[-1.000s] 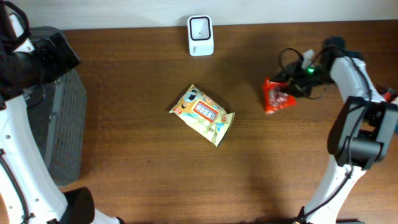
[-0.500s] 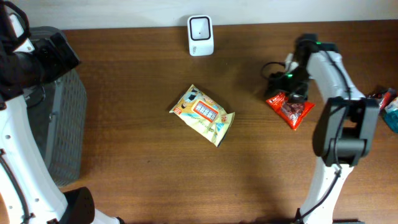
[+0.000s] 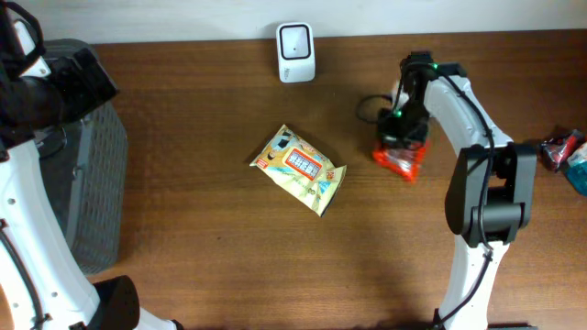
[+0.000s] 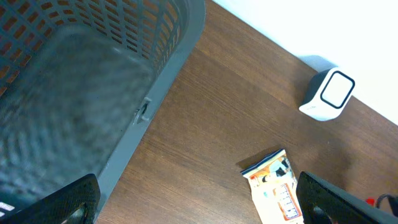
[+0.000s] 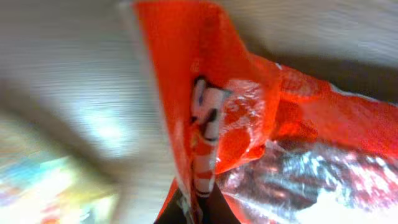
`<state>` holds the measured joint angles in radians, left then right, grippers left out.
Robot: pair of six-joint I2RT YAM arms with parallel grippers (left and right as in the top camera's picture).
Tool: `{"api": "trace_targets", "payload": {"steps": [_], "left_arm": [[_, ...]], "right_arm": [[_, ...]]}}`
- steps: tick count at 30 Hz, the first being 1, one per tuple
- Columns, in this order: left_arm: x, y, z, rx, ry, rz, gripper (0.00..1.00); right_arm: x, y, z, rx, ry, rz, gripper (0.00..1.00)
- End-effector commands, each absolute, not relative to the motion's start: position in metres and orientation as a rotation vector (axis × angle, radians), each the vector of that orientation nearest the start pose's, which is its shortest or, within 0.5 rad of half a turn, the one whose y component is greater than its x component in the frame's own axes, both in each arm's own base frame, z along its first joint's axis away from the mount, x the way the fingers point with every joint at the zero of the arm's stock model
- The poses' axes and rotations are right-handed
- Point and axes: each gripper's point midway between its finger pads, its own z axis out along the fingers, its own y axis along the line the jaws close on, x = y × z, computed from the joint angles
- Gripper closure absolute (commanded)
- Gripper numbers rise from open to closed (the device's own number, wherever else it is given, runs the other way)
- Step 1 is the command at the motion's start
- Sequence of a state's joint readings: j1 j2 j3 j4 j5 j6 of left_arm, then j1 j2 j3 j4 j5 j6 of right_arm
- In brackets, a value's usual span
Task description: Scan the item barcode
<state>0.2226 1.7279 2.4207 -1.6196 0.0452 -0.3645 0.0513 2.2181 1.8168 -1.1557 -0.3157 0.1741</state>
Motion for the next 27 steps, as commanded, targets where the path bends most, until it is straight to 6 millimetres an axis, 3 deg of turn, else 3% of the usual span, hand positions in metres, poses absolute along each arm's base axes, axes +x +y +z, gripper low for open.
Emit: {"api": "trace_targets", "payload": {"steps": [1,3,4,8,12,19,23,25,27], "left_arm": [[0.352,0.075,0.382,-0.731,2.386,-0.118,0.01],[0.352,0.075,0.382,-0.731,2.386,-0.118,0.01],[0.352,0.075,0.382,-0.73,2.386,-0.118,0.01],[0.352,0.075,0.382,-0.731,2.386,-0.118,0.01],[0.352,0.075,0.382,-0.731,2.386,-0.118,0.01],[0.352,0.075,0.382,-0.731,2.386,-0.118,0.01],[0.352,0.075,0.382,-0.731,2.386,-0.118,0.01],[0.352,0.075,0.382,-0.731,2.386,-0.118,0.01],[0.352,0.075,0.382,-0.731,2.386,-0.118,0.01]], "right_arm": [[0.439,0.152,0.152,-0.15,2.744,1.244,0.96],[0.432,0.178,0.206,-0.258,2.491,1.618,0.96],[0.43,0.183,0.217,-0.28,2.427,1.699,0.96],[0.43,0.194,0.22,-0.311,2.359,1.81,0.96],[0.428,0.216,0.245,-0.443,2.089,2.082,0.96],[0.411,0.26,0.21,-0.476,2.206,2.147,0.96],[0.39,0.29,0.169,-0.467,2.478,1.996,0.96],[0.383,0.296,0.158,-0.476,2.51,1.984,0.96],[0.387,0.291,0.136,-0.381,2.622,1.913,0.96]]}}
